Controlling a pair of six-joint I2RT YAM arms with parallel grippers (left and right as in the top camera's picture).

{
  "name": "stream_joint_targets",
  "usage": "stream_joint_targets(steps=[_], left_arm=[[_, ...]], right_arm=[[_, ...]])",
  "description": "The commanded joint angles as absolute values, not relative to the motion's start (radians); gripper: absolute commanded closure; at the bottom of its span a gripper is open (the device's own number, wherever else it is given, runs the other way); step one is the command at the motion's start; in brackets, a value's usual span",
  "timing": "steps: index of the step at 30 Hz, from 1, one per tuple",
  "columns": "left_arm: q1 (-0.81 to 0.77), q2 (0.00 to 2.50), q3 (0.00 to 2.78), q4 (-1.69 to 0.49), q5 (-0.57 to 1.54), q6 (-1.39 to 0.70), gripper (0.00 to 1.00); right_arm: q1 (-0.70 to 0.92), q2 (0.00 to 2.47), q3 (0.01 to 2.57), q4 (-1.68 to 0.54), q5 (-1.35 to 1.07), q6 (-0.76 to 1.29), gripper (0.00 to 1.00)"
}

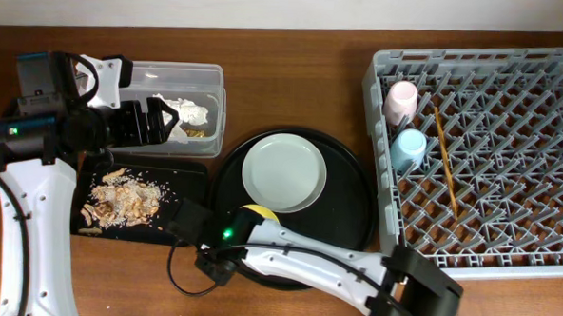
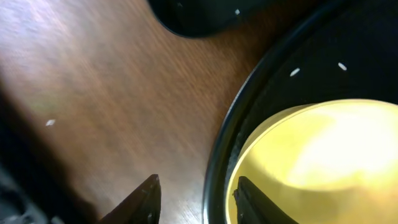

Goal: Sort waste into correct bins and load items into the dishwasher rack
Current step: 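Grasp the yellow bowl's rim with the right gripper and lift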

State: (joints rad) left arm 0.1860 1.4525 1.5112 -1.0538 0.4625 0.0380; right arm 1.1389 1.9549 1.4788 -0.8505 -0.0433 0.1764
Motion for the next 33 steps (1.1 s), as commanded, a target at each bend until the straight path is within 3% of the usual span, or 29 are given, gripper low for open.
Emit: stream_joint_targets(steps=[1, 33], left_arm=[[0.191, 1.442, 1.526, -1.053, 0.463, 0.047, 0.01], [0.191, 1.441, 1.526, -1.053, 0.463, 0.046, 0.01]], right_arm=[[1.144, 1.985, 1.475, -0.847, -0.002, 0.174, 0.6], [1.143, 2.004, 1.423, -0.882, 0.061, 0.175, 0.79]])
